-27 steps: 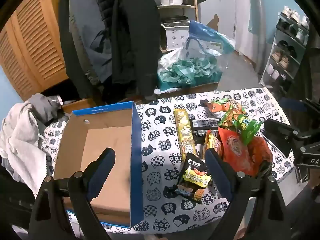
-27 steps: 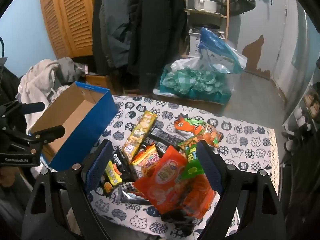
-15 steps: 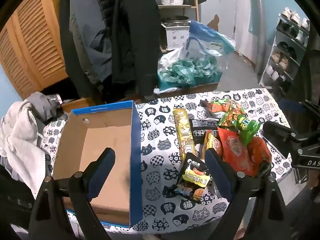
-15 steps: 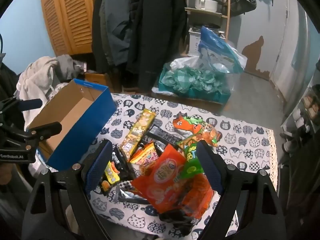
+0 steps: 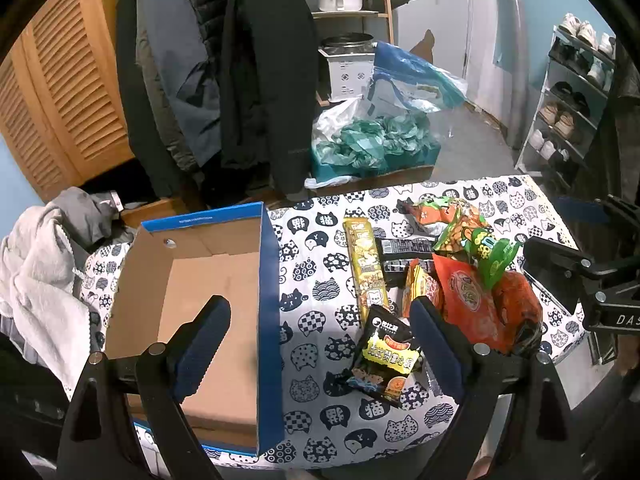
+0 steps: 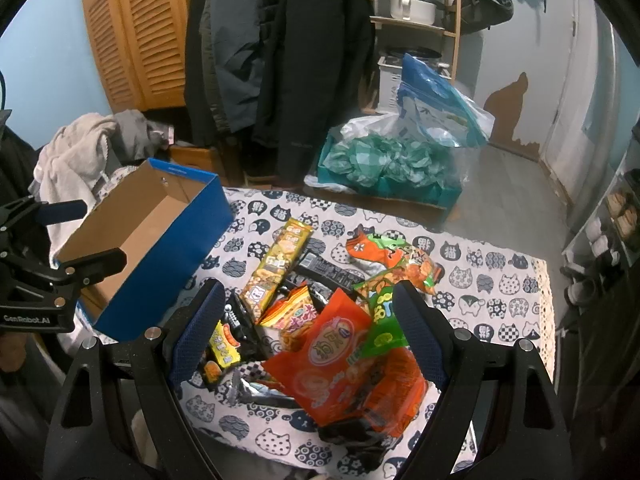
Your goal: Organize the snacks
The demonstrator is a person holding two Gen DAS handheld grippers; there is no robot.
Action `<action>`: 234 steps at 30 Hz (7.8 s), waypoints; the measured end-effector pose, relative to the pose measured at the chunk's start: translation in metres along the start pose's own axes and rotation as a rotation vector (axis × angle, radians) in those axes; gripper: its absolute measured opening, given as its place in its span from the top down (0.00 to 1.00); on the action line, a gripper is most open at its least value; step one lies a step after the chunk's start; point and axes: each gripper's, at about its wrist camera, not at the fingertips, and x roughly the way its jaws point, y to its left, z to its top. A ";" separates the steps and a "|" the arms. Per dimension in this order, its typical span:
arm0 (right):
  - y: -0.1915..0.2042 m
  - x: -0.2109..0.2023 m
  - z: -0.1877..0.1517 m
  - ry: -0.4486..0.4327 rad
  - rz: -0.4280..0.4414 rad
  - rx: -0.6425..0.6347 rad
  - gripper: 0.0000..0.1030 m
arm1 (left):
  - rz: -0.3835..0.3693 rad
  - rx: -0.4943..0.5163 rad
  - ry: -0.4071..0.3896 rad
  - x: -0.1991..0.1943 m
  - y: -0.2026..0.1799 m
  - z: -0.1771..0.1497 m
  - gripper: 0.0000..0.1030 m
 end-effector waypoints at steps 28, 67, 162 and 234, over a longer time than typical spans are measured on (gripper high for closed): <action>0.003 0.000 0.001 0.003 -0.001 -0.003 0.18 | 0.002 -0.002 0.012 0.002 0.003 -0.004 0.10; 0.006 0.000 -0.002 0.008 0.003 -0.002 0.18 | 0.005 0.002 0.017 0.003 0.001 -0.006 0.10; -0.128 0.080 -0.113 0.435 -0.150 0.406 0.47 | -0.105 0.218 0.444 0.158 -0.099 -0.076 0.65; 0.149 0.099 0.066 0.175 0.244 0.001 0.47 | 0.009 -0.274 0.158 0.048 0.158 -0.056 0.75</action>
